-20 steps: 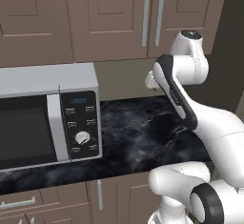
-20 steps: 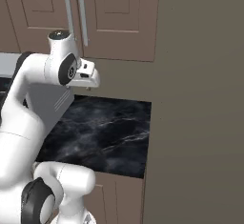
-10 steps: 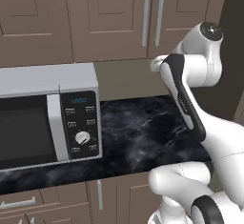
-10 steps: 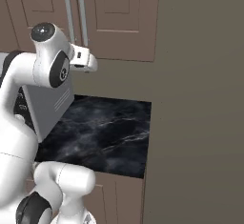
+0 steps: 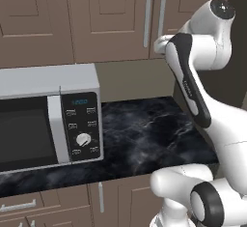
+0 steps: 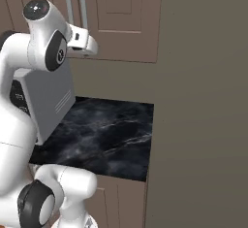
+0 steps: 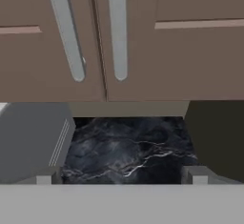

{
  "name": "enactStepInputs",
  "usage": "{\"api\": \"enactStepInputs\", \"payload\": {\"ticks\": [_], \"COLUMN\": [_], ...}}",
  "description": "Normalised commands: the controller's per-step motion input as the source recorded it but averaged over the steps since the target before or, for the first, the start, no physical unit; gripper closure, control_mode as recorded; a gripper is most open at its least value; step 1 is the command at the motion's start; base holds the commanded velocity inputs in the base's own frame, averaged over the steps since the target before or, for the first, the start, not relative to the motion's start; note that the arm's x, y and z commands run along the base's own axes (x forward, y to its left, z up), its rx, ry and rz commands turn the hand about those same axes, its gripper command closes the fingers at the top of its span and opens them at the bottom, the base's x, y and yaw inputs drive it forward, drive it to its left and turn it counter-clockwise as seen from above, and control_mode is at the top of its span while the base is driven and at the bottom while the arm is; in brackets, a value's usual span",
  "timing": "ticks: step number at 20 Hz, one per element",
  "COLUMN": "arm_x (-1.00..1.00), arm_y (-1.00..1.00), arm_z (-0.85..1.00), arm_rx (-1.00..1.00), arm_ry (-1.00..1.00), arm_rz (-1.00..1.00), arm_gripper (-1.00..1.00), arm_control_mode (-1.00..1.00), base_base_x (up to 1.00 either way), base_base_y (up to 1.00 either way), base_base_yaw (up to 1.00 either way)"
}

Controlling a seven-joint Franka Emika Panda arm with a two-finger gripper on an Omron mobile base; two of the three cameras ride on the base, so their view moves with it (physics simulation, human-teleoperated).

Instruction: Move the shaker and ketchup from the cabinet to the dining counter.

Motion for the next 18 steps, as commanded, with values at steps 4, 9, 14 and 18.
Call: {"api": "enactStepInputs", "payload": {"ticks": [4,9,14,18], "arm_x": [0.02,0.27,0.45,0.50], "arm_y": [0.00,-0.01,0.00,0.00], "arm_z": [0.40,0.16,0.02,0.00], "arm_rx": [0.00,0.00,0.03,0.05], "arm_ry": [-0.02,-0.01,-0.10,-0.15], "arm_rz": [0.00,0.00,0.00,0.00], "arm_gripper": [-1.00,-1.00,-1.00,-1.00], "arm_control_mode": [-1.00,-1.00,-1.00,-1.00], "base_base_x": [0.00,0.00,0.00,0.00], "base_base_y": [0.00,0.00,0.00,0.00], "base_base_yaw": [0.00,0.00,0.00,0.00]}}
